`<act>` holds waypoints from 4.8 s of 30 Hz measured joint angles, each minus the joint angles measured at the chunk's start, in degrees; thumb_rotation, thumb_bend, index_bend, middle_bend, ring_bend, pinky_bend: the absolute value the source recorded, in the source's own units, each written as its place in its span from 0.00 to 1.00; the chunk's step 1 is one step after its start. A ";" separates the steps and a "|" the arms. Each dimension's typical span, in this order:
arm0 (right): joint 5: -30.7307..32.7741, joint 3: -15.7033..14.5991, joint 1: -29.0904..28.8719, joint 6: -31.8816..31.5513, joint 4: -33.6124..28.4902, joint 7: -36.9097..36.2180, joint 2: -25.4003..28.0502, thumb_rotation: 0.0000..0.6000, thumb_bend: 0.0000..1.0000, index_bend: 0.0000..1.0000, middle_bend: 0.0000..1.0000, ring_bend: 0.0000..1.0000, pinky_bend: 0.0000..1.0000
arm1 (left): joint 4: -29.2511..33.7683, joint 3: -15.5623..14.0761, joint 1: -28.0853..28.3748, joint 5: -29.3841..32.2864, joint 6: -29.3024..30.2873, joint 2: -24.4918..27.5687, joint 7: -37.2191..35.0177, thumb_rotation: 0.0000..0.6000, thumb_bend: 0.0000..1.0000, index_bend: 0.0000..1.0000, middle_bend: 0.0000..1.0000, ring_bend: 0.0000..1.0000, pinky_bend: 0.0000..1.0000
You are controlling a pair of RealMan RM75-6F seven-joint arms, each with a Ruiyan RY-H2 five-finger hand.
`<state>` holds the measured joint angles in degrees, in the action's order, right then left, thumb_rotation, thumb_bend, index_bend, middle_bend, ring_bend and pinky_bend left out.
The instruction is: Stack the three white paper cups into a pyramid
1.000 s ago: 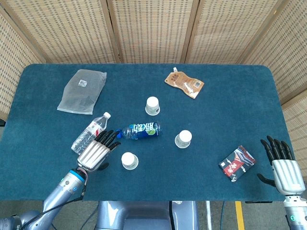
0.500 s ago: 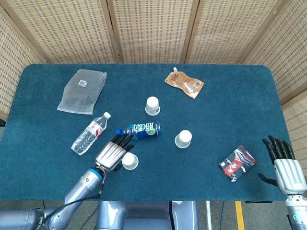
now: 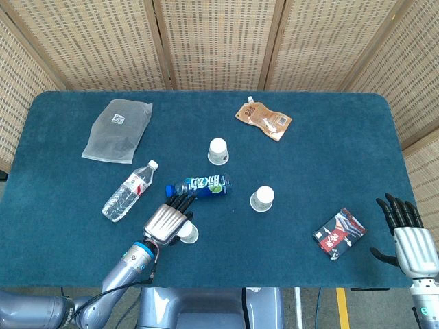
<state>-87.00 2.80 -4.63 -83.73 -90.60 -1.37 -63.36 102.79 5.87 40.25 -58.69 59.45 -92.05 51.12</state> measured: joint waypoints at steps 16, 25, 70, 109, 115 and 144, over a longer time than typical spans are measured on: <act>0.99 0.10 -0.64 1.81 0.67 -1.56 -0.07 1.00 0.15 0.07 0.00 0.00 0.06 | -0.96 4.59 6.51 6.06 1.04 -5.04 2.57 1.00 0.31 0.44 0.00 0.00 0.11; 1.76 0.19 -1.15 3.30 1.61 -3.91 0.15 1.00 0.15 0.07 0.00 0.00 0.06 | -8.17 9.39 13.37 12.86 0.53 -12.13 4.54 1.00 0.31 0.39 0.00 0.00 0.11; 1.65 -0.05 -2.02 5.02 3.94 -12.60 1.34 1.00 0.15 0.08 0.00 0.00 0.06 | -34.11 16.82 28.42 18.57 0.08 -27.84 -0.72 1.00 0.27 0.05 0.00 0.00 0.04; -0.55 -0.55 -0.88 1.12 0.68 -3.00 -0.29 1.00 0.15 0.08 0.00 0.00 0.06 | 10.11 -9.92 -11.71 -16.80 28.72 23.08 -18.80 1.00 0.28 0.03 0.00 0.00 0.02; -0.90 -0.65 -0.79 0.64 0.00 -0.49 -0.97 1.00 0.15 0.08 0.00 0.00 0.06 | 3.37 -14.52 -19.30 -22.18 32.53 24.23 -24.76 1.00 0.29 0.03 0.00 0.00 0.02; 10.46 14.33 -27.15 22.05 -16.81 20.98 -8.08 1.00 0.15 0.23 0.00 0.00 0.12 | -8.49 -10.61 -28.13 -25.58 30.51 22.31 -34.98 1.00 0.29 0.03 0.00 0.00 0.02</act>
<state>-76.54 17.14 -31.78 -61.68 -107.41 19.62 -71.44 94.30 -4.74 12.13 -84.28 89.96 -69.74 16.14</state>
